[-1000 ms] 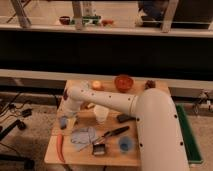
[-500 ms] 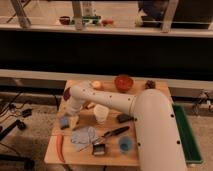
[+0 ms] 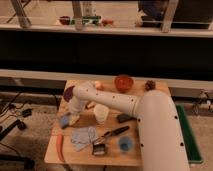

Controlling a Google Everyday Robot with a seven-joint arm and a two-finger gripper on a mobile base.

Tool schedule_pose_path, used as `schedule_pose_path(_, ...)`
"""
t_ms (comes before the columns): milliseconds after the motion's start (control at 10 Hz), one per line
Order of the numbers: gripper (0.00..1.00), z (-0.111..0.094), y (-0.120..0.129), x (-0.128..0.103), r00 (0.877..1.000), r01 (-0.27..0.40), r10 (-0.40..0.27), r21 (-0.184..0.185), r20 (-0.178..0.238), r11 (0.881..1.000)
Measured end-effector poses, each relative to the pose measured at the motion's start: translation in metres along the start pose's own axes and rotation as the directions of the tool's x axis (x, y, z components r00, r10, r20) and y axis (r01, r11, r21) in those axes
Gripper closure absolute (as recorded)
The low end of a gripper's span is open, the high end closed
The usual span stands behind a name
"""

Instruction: Wipe red bowl with sponge

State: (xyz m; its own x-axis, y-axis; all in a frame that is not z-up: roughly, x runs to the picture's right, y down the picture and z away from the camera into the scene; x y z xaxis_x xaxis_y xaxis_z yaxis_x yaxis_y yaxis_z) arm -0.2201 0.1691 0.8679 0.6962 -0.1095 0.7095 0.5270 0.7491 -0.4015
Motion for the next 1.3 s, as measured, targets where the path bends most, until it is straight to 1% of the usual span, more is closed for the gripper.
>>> schedule_pose_path(100, 0.91, -0.004, 0.001, 0.0, 1.0, 0.0, 0.0, 0.011, 0.004, 1.0)
schedule_pose_path(200, 0.94, -0.01, 0.002, -0.004, 1.0, -0.001, 0.0, 0.032, 0.023, 0.999)
schedule_pose_path(300, 0.94, -0.018, 0.002, -0.008, 0.999, 0.0, -0.002, 0.053, 0.035, 0.999)
schedule_pose_path(400, 0.94, -0.032, 0.002, -0.014, 0.999, 0.005, -0.009, 0.077, 0.045, 0.997)
schedule_pose_path(600, 0.94, -0.066, 0.006, -0.038, 0.997, 0.03, -0.037, 0.114, 0.065, 0.993)
schedule_pose_path(700, 0.94, -0.084, 0.01, -0.048, 0.996, 0.037, -0.047, 0.135, 0.075, 0.99)
schedule_pose_path(800, 0.94, -0.108, 0.018, -0.058, 0.995, 0.04, -0.055, 0.167, 0.085, 0.985)
schedule_pose_path(900, 0.94, -0.125, 0.025, -0.063, 0.994, 0.043, -0.061, 0.19, 0.089, 0.981)
schedule_pose_path(1000, 0.94, -0.137, 0.03, -0.06, 0.994, 0.039, -0.059, 0.211, 0.087, 0.977)
schedule_pose_path(1100, 0.94, -0.153, 0.035, -0.051, 0.996, 0.029, -0.05, 0.236, 0.08, 0.971)
schedule_pose_path(1200, 0.94, -0.172, 0.037, -0.04, 0.997, 0.019, -0.038, 0.263, 0.067, 0.965)
schedule_pose_path(1300, 0.94, -0.183, 0.035, -0.031, 0.998, 0.012, -0.03, 0.277, 0.06, 0.961)
